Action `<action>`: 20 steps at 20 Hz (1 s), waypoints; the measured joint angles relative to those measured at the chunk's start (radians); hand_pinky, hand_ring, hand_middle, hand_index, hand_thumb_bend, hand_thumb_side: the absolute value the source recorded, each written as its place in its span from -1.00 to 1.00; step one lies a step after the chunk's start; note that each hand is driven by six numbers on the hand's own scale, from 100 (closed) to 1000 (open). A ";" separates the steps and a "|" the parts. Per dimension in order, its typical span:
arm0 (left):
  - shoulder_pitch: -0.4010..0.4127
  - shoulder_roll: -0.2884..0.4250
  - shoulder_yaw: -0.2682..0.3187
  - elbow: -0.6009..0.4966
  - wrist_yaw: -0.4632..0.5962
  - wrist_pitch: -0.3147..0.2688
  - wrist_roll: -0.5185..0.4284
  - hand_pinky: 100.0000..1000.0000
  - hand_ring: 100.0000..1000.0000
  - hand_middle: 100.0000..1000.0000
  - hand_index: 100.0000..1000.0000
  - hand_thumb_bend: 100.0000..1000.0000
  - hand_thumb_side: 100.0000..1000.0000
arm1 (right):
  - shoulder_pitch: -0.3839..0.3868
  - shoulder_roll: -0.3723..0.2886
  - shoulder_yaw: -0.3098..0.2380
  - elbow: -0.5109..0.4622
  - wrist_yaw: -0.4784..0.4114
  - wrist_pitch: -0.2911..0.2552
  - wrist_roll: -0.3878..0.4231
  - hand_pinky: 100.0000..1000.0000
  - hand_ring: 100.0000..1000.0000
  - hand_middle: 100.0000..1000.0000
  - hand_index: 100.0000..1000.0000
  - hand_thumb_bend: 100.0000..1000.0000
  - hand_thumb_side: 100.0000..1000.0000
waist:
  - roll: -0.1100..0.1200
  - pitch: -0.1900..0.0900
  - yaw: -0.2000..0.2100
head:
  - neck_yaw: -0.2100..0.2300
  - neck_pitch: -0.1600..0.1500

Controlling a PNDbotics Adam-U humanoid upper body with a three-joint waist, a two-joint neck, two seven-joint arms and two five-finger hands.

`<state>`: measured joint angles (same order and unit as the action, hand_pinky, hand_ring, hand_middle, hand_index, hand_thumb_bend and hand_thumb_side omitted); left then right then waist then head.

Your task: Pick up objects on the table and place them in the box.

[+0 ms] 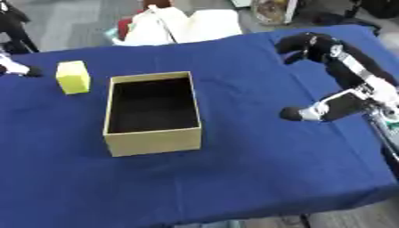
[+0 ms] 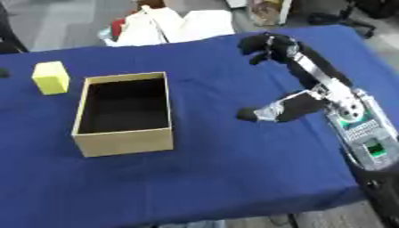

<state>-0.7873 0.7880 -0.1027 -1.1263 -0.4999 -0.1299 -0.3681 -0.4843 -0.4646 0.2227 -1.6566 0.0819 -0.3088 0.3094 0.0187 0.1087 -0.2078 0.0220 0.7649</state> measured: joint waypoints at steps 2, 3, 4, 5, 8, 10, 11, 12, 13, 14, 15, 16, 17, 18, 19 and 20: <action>-0.052 -0.024 -0.009 0.055 -0.034 0.024 -0.023 0.43 0.37 0.38 0.49 0.60 -0.77 | 0.000 0.000 0.000 0.000 -0.001 -0.002 0.002 0.41 0.61 0.54 0.73 0.37 -0.50 | 0.000 0.007 -0.007 | 0.004 0.000; -0.076 -0.035 -0.014 0.082 -0.050 0.035 -0.031 0.43 0.37 0.36 0.49 0.55 -0.80 | -0.001 0.000 0.000 0.000 -0.001 -0.002 0.004 0.41 0.61 0.54 0.73 0.37 -0.50 | 0.002 0.010 -0.011 | 0.007 0.000; -0.096 -0.046 -0.019 0.110 -0.067 0.044 -0.035 0.43 0.37 0.36 0.49 0.53 -0.83 | -0.001 0.000 0.000 0.000 -0.001 -0.002 0.005 0.41 0.61 0.54 0.73 0.37 -0.50 | 0.003 0.012 -0.016 | 0.008 0.000; -0.113 -0.056 -0.023 0.138 -0.084 0.050 -0.037 0.44 0.38 0.36 0.49 0.53 -0.83 | -0.001 0.000 0.000 0.000 -0.001 -0.002 0.006 0.41 0.61 0.54 0.73 0.37 -0.50 | 0.004 0.014 -0.020 | 0.011 0.000; -0.148 -0.081 -0.033 0.227 -0.139 0.052 -0.035 0.46 0.40 0.37 0.50 0.51 -0.85 | -0.002 0.000 0.000 0.001 -0.002 -0.003 0.009 0.41 0.61 0.54 0.73 0.36 -0.50 | 0.004 0.020 -0.028 | 0.015 0.000; -0.163 -0.091 -0.037 0.286 -0.176 0.049 -0.033 0.47 0.42 0.39 0.50 0.52 -0.86 | -0.003 0.000 0.001 0.003 -0.002 -0.003 0.011 0.40 0.61 0.54 0.73 0.36 -0.49 | 0.004 0.022 -0.034 | 0.018 0.000; -0.169 -0.096 -0.039 0.312 -0.193 0.047 -0.029 0.48 0.42 0.40 0.50 0.52 -0.86 | -0.004 0.000 0.001 0.004 -0.002 -0.003 0.011 0.40 0.61 0.54 0.73 0.36 -0.49 | 0.004 0.023 -0.034 | 0.020 0.000; -0.173 -0.098 -0.039 0.336 -0.211 0.046 -0.024 0.48 0.43 0.40 0.50 0.52 -0.86 | -0.004 0.000 0.001 0.005 -0.004 -0.003 0.011 0.40 0.61 0.54 0.73 0.35 -0.49 | 0.004 0.025 -0.036 | 0.021 0.000; -0.174 -0.102 -0.039 0.356 -0.230 0.045 -0.019 0.48 0.43 0.40 0.50 0.52 -0.86 | -0.005 0.000 0.001 0.006 -0.004 -0.003 0.011 0.40 0.61 0.54 0.73 0.35 -0.49 | 0.004 0.027 -0.037 | 0.021 0.000; -0.174 -0.105 -0.037 0.373 -0.247 0.044 -0.013 0.48 0.43 0.41 0.50 0.52 -0.86 | -0.005 0.000 0.001 0.006 -0.005 -0.003 0.012 0.40 0.61 0.54 0.73 0.35 -0.49 | 0.004 0.028 -0.039 | 0.021 0.000; -0.174 -0.108 -0.033 0.387 -0.266 0.042 -0.008 0.48 0.43 0.41 0.50 0.52 -0.85 | -0.005 0.000 0.001 0.007 -0.005 -0.003 0.012 0.40 0.61 0.52 0.73 0.35 -0.49 | 0.004 0.028 -0.039 | 0.021 0.000; -0.174 -0.111 -0.028 0.398 -0.286 0.040 -0.004 0.48 0.43 0.41 0.50 0.49 -0.86 | -0.005 0.000 0.001 0.007 -0.005 -0.003 0.012 0.40 0.61 0.52 0.73 0.35 -0.49 | 0.003 0.028 -0.039 | 0.021 0.000; -0.174 -0.111 -0.021 0.406 -0.304 0.037 0.000 0.48 0.43 0.41 0.50 0.46 -0.89 | -0.005 0.000 0.001 0.007 -0.005 -0.003 0.012 0.40 0.61 0.52 0.73 0.35 -0.48 | 0.003 0.030 -0.039 | 0.022 0.000; -0.174 -0.111 -0.013 0.412 -0.322 0.036 0.007 0.47 0.42 0.41 0.50 0.43 -0.90 | -0.005 0.000 0.001 0.007 -0.005 -0.003 0.012 0.40 0.61 0.52 0.73 0.34 -0.48 | 0.003 0.032 -0.039 | 0.022 0.000; -0.174 -0.112 -0.004 0.416 -0.341 0.036 0.016 0.47 0.42 0.40 0.50 0.42 -0.91 | -0.005 0.000 0.001 0.007 -0.005 -0.003 0.012 0.40 0.61 0.52 0.73 0.34 -0.48 | 0.003 0.034 -0.039 | 0.023 0.000; -0.174 -0.112 0.005 0.419 -0.358 0.036 0.028 0.47 0.42 0.40 0.50 0.43 -0.90 | -0.005 0.000 0.001 0.007 -0.005 -0.003 0.012 0.40 0.61 0.52 0.73 0.34 -0.48 | 0.003 0.035 -0.039 | 0.024 0.000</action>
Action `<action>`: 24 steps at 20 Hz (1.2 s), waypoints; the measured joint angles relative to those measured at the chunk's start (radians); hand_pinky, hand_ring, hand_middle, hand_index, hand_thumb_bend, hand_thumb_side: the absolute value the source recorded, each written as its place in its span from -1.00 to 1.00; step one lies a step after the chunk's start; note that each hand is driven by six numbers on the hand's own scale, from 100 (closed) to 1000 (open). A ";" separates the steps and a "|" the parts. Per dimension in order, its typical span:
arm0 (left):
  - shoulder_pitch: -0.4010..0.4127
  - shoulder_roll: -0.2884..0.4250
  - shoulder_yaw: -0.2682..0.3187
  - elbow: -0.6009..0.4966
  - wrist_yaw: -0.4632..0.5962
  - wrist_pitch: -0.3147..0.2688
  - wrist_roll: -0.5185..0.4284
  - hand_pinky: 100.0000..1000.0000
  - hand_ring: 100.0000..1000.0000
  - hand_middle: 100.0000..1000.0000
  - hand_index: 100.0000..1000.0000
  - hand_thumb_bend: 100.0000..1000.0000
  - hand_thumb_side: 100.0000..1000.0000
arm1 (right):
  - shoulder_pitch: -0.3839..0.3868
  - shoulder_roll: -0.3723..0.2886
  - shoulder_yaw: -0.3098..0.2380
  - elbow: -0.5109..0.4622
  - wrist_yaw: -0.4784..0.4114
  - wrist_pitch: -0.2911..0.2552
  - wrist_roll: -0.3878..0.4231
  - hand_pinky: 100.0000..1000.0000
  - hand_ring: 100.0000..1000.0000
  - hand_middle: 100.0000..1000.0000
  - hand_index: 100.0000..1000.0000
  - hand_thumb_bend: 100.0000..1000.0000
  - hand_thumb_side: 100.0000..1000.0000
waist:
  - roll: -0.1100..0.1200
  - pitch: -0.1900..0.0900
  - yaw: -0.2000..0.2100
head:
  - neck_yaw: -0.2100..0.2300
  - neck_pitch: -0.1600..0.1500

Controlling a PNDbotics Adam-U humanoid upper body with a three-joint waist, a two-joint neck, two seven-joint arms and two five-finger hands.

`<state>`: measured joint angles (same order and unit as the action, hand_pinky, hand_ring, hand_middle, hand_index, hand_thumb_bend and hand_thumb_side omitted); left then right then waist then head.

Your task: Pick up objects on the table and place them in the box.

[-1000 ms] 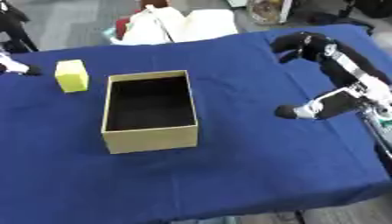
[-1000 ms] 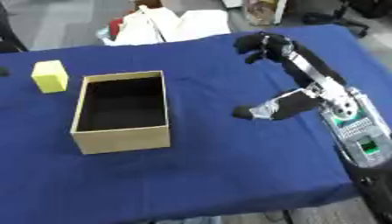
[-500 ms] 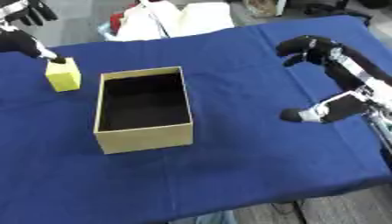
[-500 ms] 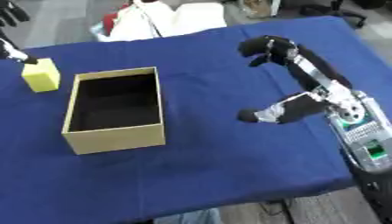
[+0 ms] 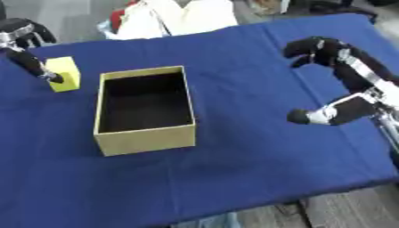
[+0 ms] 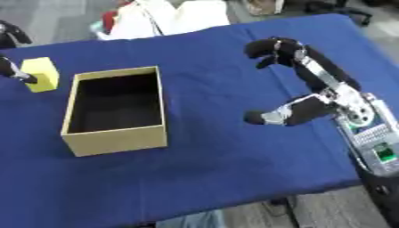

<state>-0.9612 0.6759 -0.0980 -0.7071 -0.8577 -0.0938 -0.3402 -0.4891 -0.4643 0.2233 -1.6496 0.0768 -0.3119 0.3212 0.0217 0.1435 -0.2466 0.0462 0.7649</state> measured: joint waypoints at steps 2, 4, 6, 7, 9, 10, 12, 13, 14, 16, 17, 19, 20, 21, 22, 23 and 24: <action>0.000 -0.004 0.016 0.007 -0.033 0.001 0.026 0.46 0.42 0.40 0.50 0.42 -0.91 | 0.000 0.000 0.000 0.000 0.000 0.000 0.000 0.40 0.61 0.52 0.73 0.33 -0.47 | 0.000 0.004 -0.001 | 0.004 0.000; 0.002 -0.010 0.029 0.016 -0.067 0.002 0.054 0.46 0.41 0.39 0.50 0.42 -0.91 | -0.003 0.001 0.000 0.000 0.000 0.000 0.002 0.40 0.61 0.52 0.73 0.33 -0.47 | 0.000 0.011 -0.007 | 0.006 0.000; 0.003 -0.018 0.041 0.024 -0.103 0.000 0.077 0.46 0.40 0.39 0.49 0.41 -0.92 | -0.004 0.002 0.000 0.000 -0.001 -0.001 0.003 0.40 0.61 0.52 0.73 0.32 -0.46 | 0.000 0.018 -0.009 | 0.011 0.000; 0.003 -0.020 0.049 0.028 -0.123 -0.002 0.088 0.45 0.40 0.38 0.49 0.40 -0.92 | -0.004 0.002 0.001 0.000 -0.001 -0.001 0.004 0.40 0.60 0.52 0.73 0.32 -0.46 | 0.000 0.021 -0.010 | 0.014 0.000; 0.004 -0.027 0.062 0.033 -0.161 -0.007 0.103 0.45 0.40 0.38 0.49 0.39 -0.92 | -0.004 0.002 0.003 0.000 -0.001 -0.001 0.006 0.40 0.60 0.52 0.73 0.32 -0.45 | 0.000 0.030 -0.014 | 0.018 0.000; 0.004 -0.030 0.069 0.036 -0.181 -0.010 0.109 0.45 0.40 0.38 0.49 0.39 -0.93 | -0.004 0.002 0.003 0.000 -0.001 -0.001 0.006 0.40 0.60 0.52 0.73 0.32 -0.45 | 0.001 0.034 -0.015 | 0.020 0.000; 0.004 -0.035 0.083 0.039 -0.218 -0.017 0.120 0.44 0.38 0.36 0.48 0.36 -0.95 | -0.005 0.002 0.004 0.000 -0.001 -0.002 0.006 0.40 0.60 0.51 0.73 0.32 -0.44 | 0.001 0.043 -0.020 | 0.023 0.000; 0.004 -0.035 0.090 0.041 -0.235 -0.021 0.125 0.44 0.36 0.34 0.48 0.34 -0.97 | -0.005 0.002 0.005 0.000 -0.001 -0.002 0.006 0.40 0.60 0.51 0.73 0.31 -0.44 | 0.001 0.049 -0.022 | 0.023 0.000; 0.004 -0.038 0.096 0.041 -0.247 -0.024 0.132 0.44 0.36 0.34 0.48 0.34 -0.97 | -0.005 0.002 0.005 0.000 -0.001 -0.002 0.006 0.40 0.60 0.51 0.73 0.31 -0.44 | 0.002 0.054 -0.024 | 0.024 0.000; 0.006 -0.043 0.105 0.041 -0.264 -0.030 0.143 0.44 0.35 0.33 0.48 0.33 -0.97 | -0.005 0.002 0.005 0.000 -0.001 -0.002 0.007 0.40 0.60 0.51 0.73 0.31 -0.43 | 0.005 0.062 -0.029 | 0.025 0.000; 0.006 -0.043 0.108 0.042 -0.270 -0.032 0.146 0.42 0.34 0.31 0.47 0.31 -0.98 | -0.006 0.002 0.005 0.000 -0.001 -0.002 0.007 0.40 0.60 0.51 0.73 0.30 -0.42 | 0.007 0.066 -0.031 | 0.026 0.000; 0.006 -0.043 0.110 0.044 -0.274 -0.035 0.149 0.41 0.31 0.26 0.45 0.30 -0.99 | -0.009 0.002 0.005 0.000 -0.001 -0.002 0.007 0.40 0.60 0.51 0.73 0.30 -0.42 | 0.009 0.073 -0.035 | 0.026 0.000; 0.006 -0.044 0.112 0.045 -0.274 -0.036 0.150 0.40 0.29 0.22 0.43 0.28 -1.00 | -0.010 0.002 0.005 0.000 -0.001 -0.002 0.007 0.40 0.60 0.51 0.73 0.30 -0.42 | 0.010 0.076 -0.036 | 0.027 0.000; 0.006 -0.044 0.115 0.045 -0.274 -0.036 0.149 0.38 0.22 0.14 0.39 0.26 -1.00 | -0.010 0.002 0.005 0.000 -0.001 -0.002 0.007 0.40 0.60 0.51 0.72 0.30 -0.42 | 0.010 0.077 -0.036 | 0.027 0.000; 0.006 -0.044 0.115 0.046 -0.274 -0.037 0.149 0.37 0.18 0.10 0.36 0.25 -1.00 | -0.010 0.002 0.005 0.000 -0.001 -0.002 0.007 0.40 0.60 0.51 0.72 0.29 -0.42 | 0.012 0.078 -0.037 | 0.027 0.000; 0.006 -0.044 0.116 0.046 -0.274 -0.037 0.149 0.33 0.11 0.00 0.31 0.23 -1.00 | -0.012 0.002 0.005 0.000 -0.001 -0.002 0.007 0.40 0.60 0.51 0.72 0.29 -0.42 | 0.013 0.079 -0.037 | 0.026 0.000; 0.006 -0.043 0.116 0.046 -0.274 -0.037 0.148 0.29 0.02 -0.10 0.24 0.20 -1.00 | -0.012 0.002 0.005 0.001 -0.001 -0.002 0.007 0.40 0.60 0.51 0.72 0.29 -0.42 | 0.013 0.079 -0.037 | 0.026 0.000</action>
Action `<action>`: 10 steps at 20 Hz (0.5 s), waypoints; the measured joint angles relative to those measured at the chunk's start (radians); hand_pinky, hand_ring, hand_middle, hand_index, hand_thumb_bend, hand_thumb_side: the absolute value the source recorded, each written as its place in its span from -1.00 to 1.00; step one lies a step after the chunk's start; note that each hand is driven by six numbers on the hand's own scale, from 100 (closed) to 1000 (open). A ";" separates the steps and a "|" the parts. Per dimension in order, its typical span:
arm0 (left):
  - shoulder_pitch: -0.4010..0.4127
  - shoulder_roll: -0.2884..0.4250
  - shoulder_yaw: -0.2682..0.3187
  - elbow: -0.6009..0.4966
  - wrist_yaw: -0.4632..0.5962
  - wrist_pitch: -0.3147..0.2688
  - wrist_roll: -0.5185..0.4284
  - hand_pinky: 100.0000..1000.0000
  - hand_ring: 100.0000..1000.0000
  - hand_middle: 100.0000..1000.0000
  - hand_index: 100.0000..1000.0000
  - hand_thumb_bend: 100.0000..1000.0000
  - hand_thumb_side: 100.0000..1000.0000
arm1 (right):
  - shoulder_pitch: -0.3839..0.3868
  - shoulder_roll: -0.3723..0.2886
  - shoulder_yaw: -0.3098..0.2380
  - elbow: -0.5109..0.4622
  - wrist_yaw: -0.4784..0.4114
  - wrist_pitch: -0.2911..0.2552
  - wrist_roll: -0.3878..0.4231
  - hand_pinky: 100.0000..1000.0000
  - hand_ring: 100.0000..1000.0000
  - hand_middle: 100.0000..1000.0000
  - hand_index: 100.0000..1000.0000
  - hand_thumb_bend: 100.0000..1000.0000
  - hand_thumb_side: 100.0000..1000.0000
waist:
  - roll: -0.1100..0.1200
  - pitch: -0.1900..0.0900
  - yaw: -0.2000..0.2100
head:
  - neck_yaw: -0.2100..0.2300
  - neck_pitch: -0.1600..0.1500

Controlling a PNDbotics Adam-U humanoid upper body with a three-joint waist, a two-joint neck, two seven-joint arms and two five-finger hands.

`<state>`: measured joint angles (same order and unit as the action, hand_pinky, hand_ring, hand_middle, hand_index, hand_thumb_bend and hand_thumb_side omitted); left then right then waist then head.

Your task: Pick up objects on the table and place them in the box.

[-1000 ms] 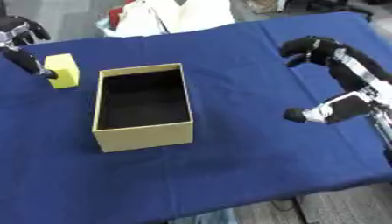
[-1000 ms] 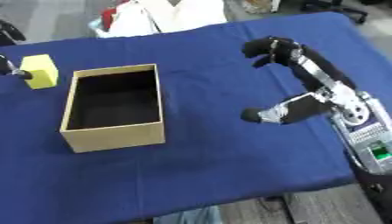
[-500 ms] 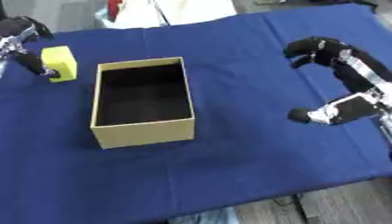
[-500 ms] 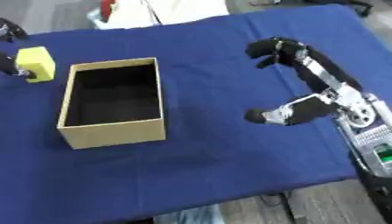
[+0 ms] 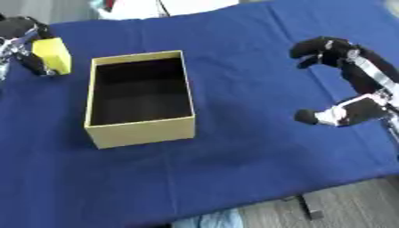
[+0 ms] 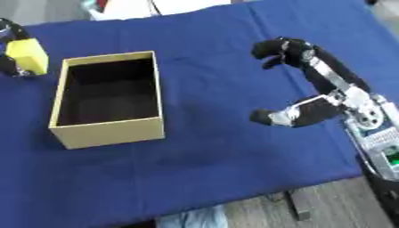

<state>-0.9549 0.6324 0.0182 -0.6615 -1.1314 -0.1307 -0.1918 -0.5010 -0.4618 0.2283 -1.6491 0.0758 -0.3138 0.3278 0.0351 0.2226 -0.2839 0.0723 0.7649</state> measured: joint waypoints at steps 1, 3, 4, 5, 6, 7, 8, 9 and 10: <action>0.000 0.000 0.001 0.000 0.001 0.000 0.000 0.21 -0.16 -0.30 0.09 0.14 -1.00 | 0.000 0.000 0.000 0.001 0.000 0.000 0.000 0.40 0.60 0.51 0.72 0.29 -0.42 | 0.000 0.000 0.000 | 0.000 0.000; 0.000 0.000 0.005 -0.005 0.004 0.007 0.010 0.07 -0.47 -0.72 -0.15 -0.07 -1.00 | 0.000 0.000 0.000 0.002 0.000 0.000 0.000 0.40 0.60 0.51 0.72 0.28 -0.41 | -0.001 0.000 0.000 | -0.002 0.000; 0.002 0.000 0.005 -0.008 0.006 0.010 0.020 0.05 -0.53 -0.78 -0.20 -0.13 -1.00 | 0.000 0.000 0.000 0.003 0.000 0.000 0.000 0.40 0.60 0.51 0.72 0.28 -0.42 | -0.002 0.000 0.001 | -0.003 0.000; 0.004 0.000 0.005 -0.014 0.010 0.015 0.032 0.02 -0.59 -0.86 -0.26 -0.20 -1.00 | 0.000 0.001 0.000 0.005 0.000 0.000 0.000 0.40 0.60 0.51 0.72 0.27 -0.42 | -0.003 0.000 0.003 | -0.004 0.000; 0.005 0.000 0.005 -0.021 0.016 0.019 0.046 0.01 -0.62 -0.89 -0.29 -0.22 -1.00 | 0.000 0.001 0.000 0.005 0.000 0.000 0.000 0.40 0.60 0.51 0.72 0.27 -0.42 | -0.006 -0.001 0.005 | -0.004 0.000; 0.006 0.000 0.005 -0.029 0.025 0.022 0.059 0.00 -0.64 -0.91 -0.31 -0.23 -1.00 | 0.000 0.002 0.000 0.005 0.000 0.000 0.000 0.40 0.60 0.51 0.72 0.27 -0.42 | -0.008 -0.003 0.008 | -0.005 0.000; 0.007 0.000 0.005 -0.038 0.034 0.023 0.071 0.00 -0.64 -0.91 -0.31 -0.24 -1.00 | 0.001 0.002 0.000 0.005 0.000 0.000 0.000 0.40 0.60 0.51 0.72 0.26 -0.42 | -0.009 -0.007 0.012 | -0.005 0.000; 0.009 0.000 0.005 -0.048 0.043 0.023 0.081 0.01 -0.63 -0.90 -0.30 -0.21 -1.00 | 0.002 0.003 0.000 0.006 0.000 0.000 -0.001 0.40 0.60 0.51 0.73 0.26 -0.42 | -0.009 -0.014 0.017 | -0.005 0.000; 0.010 0.001 0.004 -0.061 0.054 0.020 0.087 0.00 -0.63 -0.91 -0.30 -0.21 -1.00 | 0.006 0.005 0.000 0.006 0.000 0.000 -0.001 0.40 0.60 0.51 0.73 0.26 -0.43 | -0.010 -0.022 0.023 | -0.006 0.000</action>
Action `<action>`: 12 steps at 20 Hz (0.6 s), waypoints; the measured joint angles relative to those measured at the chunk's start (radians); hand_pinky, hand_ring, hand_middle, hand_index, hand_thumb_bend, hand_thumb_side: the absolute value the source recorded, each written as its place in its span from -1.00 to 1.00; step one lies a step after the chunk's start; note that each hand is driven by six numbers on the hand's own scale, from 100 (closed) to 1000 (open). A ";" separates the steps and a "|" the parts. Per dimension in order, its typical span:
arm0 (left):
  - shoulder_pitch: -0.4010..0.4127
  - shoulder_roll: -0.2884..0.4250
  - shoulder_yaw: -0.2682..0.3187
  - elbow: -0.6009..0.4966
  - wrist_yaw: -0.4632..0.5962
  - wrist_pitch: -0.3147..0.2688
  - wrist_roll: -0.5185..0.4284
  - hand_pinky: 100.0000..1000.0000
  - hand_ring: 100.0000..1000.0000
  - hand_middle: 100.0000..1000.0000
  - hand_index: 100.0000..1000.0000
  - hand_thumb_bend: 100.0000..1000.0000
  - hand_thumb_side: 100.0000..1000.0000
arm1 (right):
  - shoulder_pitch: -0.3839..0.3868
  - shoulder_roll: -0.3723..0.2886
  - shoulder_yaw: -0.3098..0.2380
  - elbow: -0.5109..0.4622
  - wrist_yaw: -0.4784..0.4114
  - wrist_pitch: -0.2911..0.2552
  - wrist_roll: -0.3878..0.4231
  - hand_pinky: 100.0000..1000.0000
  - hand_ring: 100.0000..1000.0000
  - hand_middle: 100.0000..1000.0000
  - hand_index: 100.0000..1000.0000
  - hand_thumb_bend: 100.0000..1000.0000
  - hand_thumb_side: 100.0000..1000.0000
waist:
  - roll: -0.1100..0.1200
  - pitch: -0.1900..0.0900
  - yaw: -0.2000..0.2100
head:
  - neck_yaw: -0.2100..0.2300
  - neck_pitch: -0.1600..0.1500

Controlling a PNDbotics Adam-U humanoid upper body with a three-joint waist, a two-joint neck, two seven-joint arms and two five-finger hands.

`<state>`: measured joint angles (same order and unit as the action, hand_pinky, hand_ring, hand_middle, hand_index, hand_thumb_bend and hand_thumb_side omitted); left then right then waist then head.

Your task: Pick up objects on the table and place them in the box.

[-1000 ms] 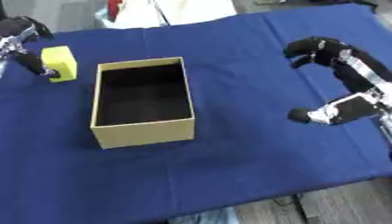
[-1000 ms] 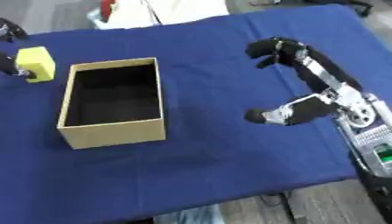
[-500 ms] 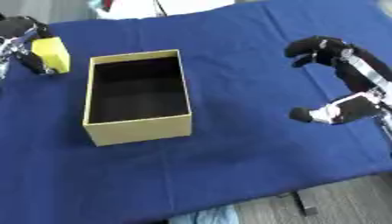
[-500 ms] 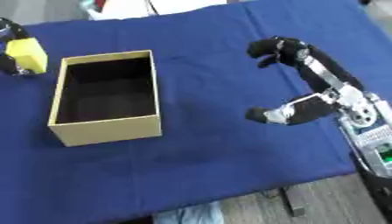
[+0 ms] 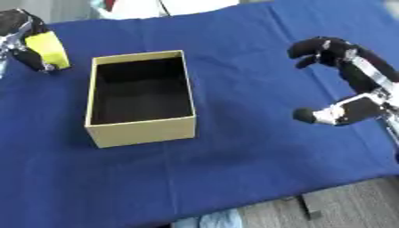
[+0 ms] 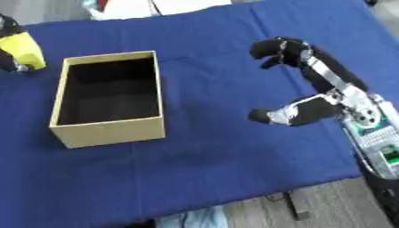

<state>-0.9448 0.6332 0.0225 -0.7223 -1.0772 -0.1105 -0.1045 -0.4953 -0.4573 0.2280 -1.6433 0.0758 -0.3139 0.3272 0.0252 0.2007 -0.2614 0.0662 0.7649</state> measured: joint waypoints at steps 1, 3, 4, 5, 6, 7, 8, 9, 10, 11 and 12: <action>0.001 0.001 -0.001 -0.014 0.014 -0.003 0.005 0.01 -0.63 -0.90 -0.30 -0.20 -1.00 | 0.003 0.000 0.000 0.000 0.000 0.000 0.000 0.40 0.60 0.51 0.73 0.26 -0.43 | -0.001 -0.009 0.006 | -0.001 0.000; 0.003 0.010 -0.008 -0.050 0.043 -0.013 0.009 0.01 -0.62 -0.90 -0.30 -0.18 -1.00 | 0.004 0.001 0.000 0.002 0.000 0.000 0.000 0.40 0.60 0.51 0.73 0.26 -0.44 | -0.003 -0.021 0.018 | -0.003 0.000; 0.005 0.015 -0.013 -0.070 0.057 -0.021 0.009 0.01 -0.62 -0.90 -0.30 -0.17 -1.00 | 0.005 0.002 0.000 0.003 0.000 0.000 0.000 0.40 0.60 0.51 0.73 0.26 -0.44 | -0.003 -0.026 0.024 | -0.005 0.000; 0.008 0.020 -0.019 -0.092 0.073 -0.029 0.007 0.02 -0.61 -0.90 -0.30 -0.16 -1.00 | 0.008 0.002 0.000 0.005 0.000 0.000 0.000 0.40 0.60 0.51 0.73 0.26 -0.44 | -0.003 -0.031 0.030 | -0.007 0.000; 0.012 0.026 -0.026 -0.116 0.089 -0.038 0.005 0.02 -0.60 -0.89 -0.29 -0.15 -1.00 | 0.011 0.002 -0.001 0.005 0.000 0.000 0.000 0.40 0.60 0.51 0.73 0.26 -0.44 | -0.003 -0.036 0.033 | -0.008 0.000; 0.015 0.031 -0.036 -0.140 0.104 -0.047 0.003 0.03 -0.60 -0.89 -0.29 -0.14 -1.00 | 0.012 0.002 -0.001 0.006 0.000 0.000 0.000 0.40 0.60 0.51 0.73 0.26 -0.44 | -0.003 -0.040 0.035 | -0.009 0.000; 0.019 0.035 -0.049 -0.165 0.117 -0.058 0.002 0.03 -0.60 -0.89 -0.29 -0.13 -1.00 | 0.012 0.002 -0.001 0.006 0.000 0.000 0.000 0.40 0.60 0.51 0.73 0.26 -0.44 | -0.003 -0.044 0.037 | -0.012 0.000; 0.024 0.037 -0.062 -0.191 0.131 -0.071 0.001 0.03 -0.57 -0.89 -0.29 -0.13 -1.00 | 0.012 0.003 -0.001 0.006 0.000 0.000 0.000 0.40 0.60 0.51 0.73 0.26 -0.44 | -0.003 -0.047 0.038 | -0.014 0.000; 0.030 0.040 -0.076 -0.218 0.147 -0.085 -0.001 0.03 -0.57 -0.89 -0.29 -0.12 -1.00 | 0.012 0.003 -0.001 0.006 0.000 0.000 0.000 0.41 0.60 0.51 0.73 0.25 -0.44 | -0.003 -0.049 0.040 | -0.016 0.000; 0.034 0.042 -0.092 -0.245 0.163 -0.099 -0.003 0.03 -0.57 -0.89 -0.29 -0.12 -1.00 | 0.012 0.003 -0.001 0.007 0.000 0.000 0.000 0.41 0.60 0.51 0.73 0.25 -0.44 | -0.004 -0.051 0.040 | -0.017 0.000; 0.039 0.044 -0.106 -0.271 0.178 -0.115 -0.007 0.03 -0.57 -0.89 -0.29 -0.12 -1.00 | 0.012 0.003 0.000 0.008 0.000 0.001 0.001 0.41 0.60 0.51 0.73 0.25 -0.44 | -0.005 -0.052 0.040 | -0.017 0.000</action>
<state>-0.9057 0.6771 -0.0836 -0.9937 -0.8991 -0.2252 -0.1115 -0.4833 -0.4545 0.2276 -1.6348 0.0758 -0.3133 0.3279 0.0206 0.1487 -0.2209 0.0491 0.7649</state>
